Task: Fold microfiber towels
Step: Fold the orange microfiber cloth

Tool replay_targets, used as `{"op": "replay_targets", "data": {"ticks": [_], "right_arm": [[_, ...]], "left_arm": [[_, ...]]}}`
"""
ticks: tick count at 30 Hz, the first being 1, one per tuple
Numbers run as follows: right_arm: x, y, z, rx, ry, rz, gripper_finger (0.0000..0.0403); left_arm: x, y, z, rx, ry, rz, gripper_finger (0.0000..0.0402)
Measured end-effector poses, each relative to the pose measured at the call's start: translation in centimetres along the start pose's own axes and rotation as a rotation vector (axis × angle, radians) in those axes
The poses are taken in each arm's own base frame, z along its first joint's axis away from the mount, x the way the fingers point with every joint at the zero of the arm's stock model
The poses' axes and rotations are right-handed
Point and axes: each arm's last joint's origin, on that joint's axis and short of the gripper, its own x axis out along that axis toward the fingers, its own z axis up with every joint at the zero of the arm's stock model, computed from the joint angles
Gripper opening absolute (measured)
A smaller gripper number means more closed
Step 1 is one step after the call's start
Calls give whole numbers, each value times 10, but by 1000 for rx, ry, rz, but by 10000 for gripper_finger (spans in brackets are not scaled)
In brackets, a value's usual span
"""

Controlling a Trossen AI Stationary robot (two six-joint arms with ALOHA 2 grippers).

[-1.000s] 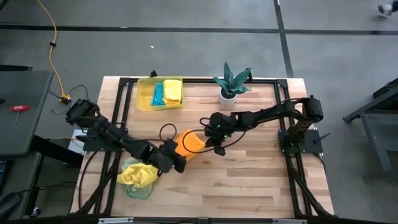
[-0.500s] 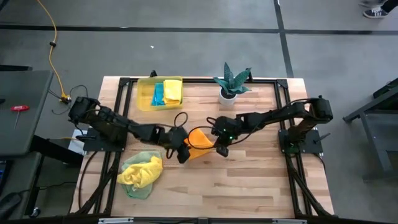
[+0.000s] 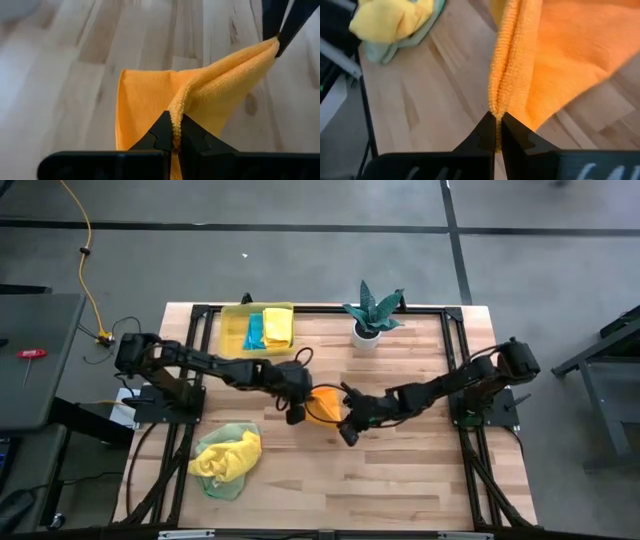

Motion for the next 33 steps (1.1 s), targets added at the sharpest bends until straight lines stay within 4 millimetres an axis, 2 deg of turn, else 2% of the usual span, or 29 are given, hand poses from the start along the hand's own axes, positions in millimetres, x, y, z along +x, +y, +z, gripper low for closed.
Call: {"op": "replay_targets", "data": {"ticks": [5, 9, 15, 21, 28, 33], "right_arm": [[-1, 7, -3, 40, -52, 17, 0], [-1, 7, -3, -5, -14, 42, 0], [1, -5, 8, -28, 39, 42, 0], [1, -25, 28, -5, -2, -20, 0], [0, -43, 43, 7, 18, -56, 0], [-5, -40, 34, -49, 117, -37, 0]], "left_arm": [[5, 1, 10, 86, 42, 8, 0], [3, -9, 5, 31, 86, -6, 0], [0, -40, -7, -92, 163, -35, 0], [-4, -68, -14, -183, 123, 78, 0], [-5, -72, -16, -283, 82, 175, 0], [-4, -73, -11, -329, 15, 172, 0]]}}
